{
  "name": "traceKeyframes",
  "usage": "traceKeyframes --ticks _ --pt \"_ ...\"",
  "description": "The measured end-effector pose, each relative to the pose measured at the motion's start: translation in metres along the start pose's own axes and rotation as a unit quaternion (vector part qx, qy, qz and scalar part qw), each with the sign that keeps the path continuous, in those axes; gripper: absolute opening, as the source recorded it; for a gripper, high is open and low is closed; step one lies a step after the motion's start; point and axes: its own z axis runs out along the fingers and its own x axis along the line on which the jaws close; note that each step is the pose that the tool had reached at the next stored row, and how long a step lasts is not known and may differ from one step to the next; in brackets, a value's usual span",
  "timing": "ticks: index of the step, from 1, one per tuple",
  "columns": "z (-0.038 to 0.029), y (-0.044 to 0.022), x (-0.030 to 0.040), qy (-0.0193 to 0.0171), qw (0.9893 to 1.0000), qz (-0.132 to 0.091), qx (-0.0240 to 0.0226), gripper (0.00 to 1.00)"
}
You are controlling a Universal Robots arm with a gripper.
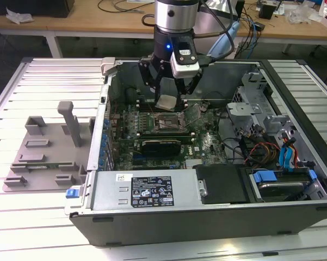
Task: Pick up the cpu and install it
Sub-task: 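Place the cpu into insertion slot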
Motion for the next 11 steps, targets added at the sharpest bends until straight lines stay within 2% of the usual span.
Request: traceKeyframes --ticks 7,11 --pt "0.0 0.0 0.0 0.0016 0.9997 0.023 0.0005 0.55" --pt "0.0 0.0 0.0 0.0029 0.9992 0.04 0.0008 0.55"
